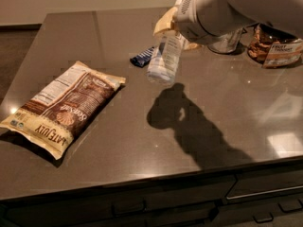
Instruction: Place blue plastic bottle upright
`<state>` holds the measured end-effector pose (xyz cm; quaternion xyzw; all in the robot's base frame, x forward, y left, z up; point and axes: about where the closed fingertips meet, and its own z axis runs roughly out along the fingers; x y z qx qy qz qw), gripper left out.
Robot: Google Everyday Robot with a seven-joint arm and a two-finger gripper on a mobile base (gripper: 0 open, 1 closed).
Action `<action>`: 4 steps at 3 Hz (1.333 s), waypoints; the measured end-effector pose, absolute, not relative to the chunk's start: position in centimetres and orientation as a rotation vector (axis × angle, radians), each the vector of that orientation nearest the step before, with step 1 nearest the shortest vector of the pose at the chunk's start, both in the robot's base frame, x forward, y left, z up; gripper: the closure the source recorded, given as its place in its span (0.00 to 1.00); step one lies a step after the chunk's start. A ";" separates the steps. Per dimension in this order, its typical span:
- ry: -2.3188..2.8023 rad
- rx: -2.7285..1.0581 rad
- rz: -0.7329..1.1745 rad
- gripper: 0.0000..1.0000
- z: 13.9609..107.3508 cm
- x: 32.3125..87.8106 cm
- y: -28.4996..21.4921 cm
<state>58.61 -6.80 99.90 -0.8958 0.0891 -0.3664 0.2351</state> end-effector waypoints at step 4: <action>-0.047 -2.248 -1.320 1.00 101.2 59.3 -5.3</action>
Offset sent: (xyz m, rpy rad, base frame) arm 0.0061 0.0179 0.0093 0.0009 -0.3981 0.1700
